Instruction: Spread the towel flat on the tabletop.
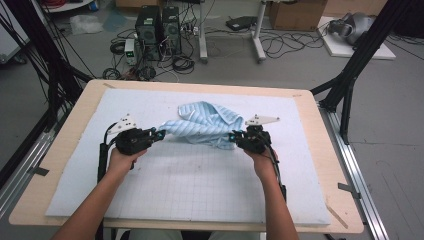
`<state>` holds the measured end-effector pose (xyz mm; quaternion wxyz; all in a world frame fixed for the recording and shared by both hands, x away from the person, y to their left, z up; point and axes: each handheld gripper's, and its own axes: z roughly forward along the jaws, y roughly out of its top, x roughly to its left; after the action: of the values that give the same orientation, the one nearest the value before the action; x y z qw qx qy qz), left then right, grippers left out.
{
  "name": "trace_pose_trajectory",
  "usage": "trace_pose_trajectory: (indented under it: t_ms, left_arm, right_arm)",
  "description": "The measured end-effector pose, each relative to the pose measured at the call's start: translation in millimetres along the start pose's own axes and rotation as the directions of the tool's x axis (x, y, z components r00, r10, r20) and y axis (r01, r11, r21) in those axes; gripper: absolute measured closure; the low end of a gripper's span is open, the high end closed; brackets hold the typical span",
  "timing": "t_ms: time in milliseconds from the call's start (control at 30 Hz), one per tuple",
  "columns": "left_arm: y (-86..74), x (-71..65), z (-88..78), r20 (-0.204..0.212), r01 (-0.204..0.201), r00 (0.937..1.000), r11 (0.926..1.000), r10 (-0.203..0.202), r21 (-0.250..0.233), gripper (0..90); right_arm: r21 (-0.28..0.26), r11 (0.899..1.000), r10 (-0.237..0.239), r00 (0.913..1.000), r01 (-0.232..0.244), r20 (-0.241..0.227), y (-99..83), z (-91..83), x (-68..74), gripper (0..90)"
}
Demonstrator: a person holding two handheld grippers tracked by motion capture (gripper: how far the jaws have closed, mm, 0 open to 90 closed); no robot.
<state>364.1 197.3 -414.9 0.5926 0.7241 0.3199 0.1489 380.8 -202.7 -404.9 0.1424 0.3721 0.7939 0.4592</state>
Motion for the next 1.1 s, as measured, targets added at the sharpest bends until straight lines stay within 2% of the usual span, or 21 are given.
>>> trace_pose_trajectory:
  t_ms: [33,100,133,167,200,233,267,367,433,500,533,600,667,700,800,900,967,1033,1100]
  left_arm:
    - [0.7,0.6,3.1,-0.022,-0.009,0.9997,1.0,0.009,0.001,82.1]
    - [0.1,2.9,9.5,-0.058,-0.005,0.9983,0.9999,0.006,0.011,82.1]
    - [-0.6,4.1,12.9,-0.071,-0.004,0.9975,0.9997,0.005,0.022,82.1]
    - [-2.1,5.1,16.0,-0.09,-0.007,0.9959,0.9994,0.01,0.034,82.1]
    - [-3.0,6.0,17.3,-0.094,-0.011,0.9954,0.9989,0.015,0.046,82.1]
    - [-4.6,6.6,19.2,-0.1,-0.01,0.9949,0.9984,0.016,0.056,82.1]
    - [-5.9,6.9,20.7,-0.103,-0.013,0.9945,0.9976,0.02,0.068,82.1]
    - [-6.7,7.8,21.2,-0.11,-0.014,0.9937,0.9973,0.022,0.072,82.1]
    - [-5.8,8.8,19.3,-0.116,-0.015,0.993,0.9977,0.023,0.065,82.0]
    - [-5.6,10.4,17.5,-0.116,-0.006,0.9931,0.9981,0.013,0.062,82.0]
    - [-5.9,11.2,17.1,-0.12,-0.002,0.9927,0.9983,0.009,0.058,81.9]
    - [-5.8,11.7,16.3,-0.119,0.002,0.9928,0.9984,0.004,0.056,81.9]
    - [-5.5,11.1,16.1,-0.12,0.002,0.9928,0.9985,0.005,0.055,81.9]
    - [-5.2,10.8,16.2,-0.118,-0.001,0.993,0.9985,0.007,0.055,81.9]
    - [-4.8,10.1,15.8,-0.116,0.0,0.9932,0.9988,0.006,0.049,81.8]
    - [-4.7,10.9,15.3,-0.12,-0.001,0.9928,0.9987,0.007,0.051,81.8]
    - [-4.5,11.0,15.1,-0.119,-0.003,0.9928,0.9987,0.009,0.051,81.8]
    - [-4.6,10.6,15.5,-0.117,-0.001,0.9931,0.9987,0.006,0.05,81.9]
    - [-4.6,10.5,15.6,-0.116,0.001,0.9932,0.9987,0.005,0.051,81.9]
  right_arm:
    - [-0.006,1.0,-0.001,0.9994,0.001,0.035,3.3,5.4,-2.3,78.9]
    - [0.029,1.0,-0.009,0.995,0.006,0.1,9.0,18.0,-5.2,77.8]
    - [0.029,1.0,-0.009,0.995,0.006,0.1,9.0,18.0,-5.2,77.8]
    - [0.073,0.997,-0.028,0.9863,0.017,0.162,11.1,32.7,-7.0,77.2]
    - [0.089,0.996,-0.04,0.982,0.023,0.185,10.7,37.3,-7.1,76.5]
    - [0.089,0.996,-0.04,0.982,0.023,0.185,10.7,37.3,-7.1,76.5]
    - [0.111,0.993,-0.055,0.9764,0.032,0.209,9.2,42.8,-7.6,74.8]
    - [0.143,0.99,-0.025,0.9745,-0.008,0.223,3.8,52.2,-8.4,60.0]
    - [0.132,0.991,-0.013,0.9765,-0.016,0.215,2.8,48.3,-8.0,54.1]
    - [0.09,0.996,0.002,0.9779,-0.021,0.209,3.6,37.6,-5.1,47.2]
    - [0.055,0.998,0.013,0.9798,-0.024,0.2,4.0,30.9,-3.0,46.9]
    - [0.0,1.0,-0.011,0.9827,0.011,0.185,3.7,17.5,3.8,47.8]
    - [-0.019,0.999,-0.03,0.9877,0.033,0.154,2.4,8.6,11.6,49.1]
    - [-0.005,0.999,-0.041,0.9891,0.042,0.142,2.4,5.7,16.2,49.2]
    - [-0.047,0.994,-0.09,0.9913,0.095,0.095,-0.9,-2.4,32.0,51.2]
    - [-0.076,0.991,-0.109,0.994,0.109,0.003,-3.4,-4.6,44.3,55.0]
    - [-0.077,0.989,-0.133,0.9893,0.129,-0.06,-4.0,-2.0,53.7,58.1]
    - [-0.067,0.987,-0.157,0.9769,0.149,-0.145,-4.4,5.1,62.8,59.5]
    - [-0.023,0.98,-0.197,0.9657,0.196,-0.17,-5.5,15.2,72.0,60.4]
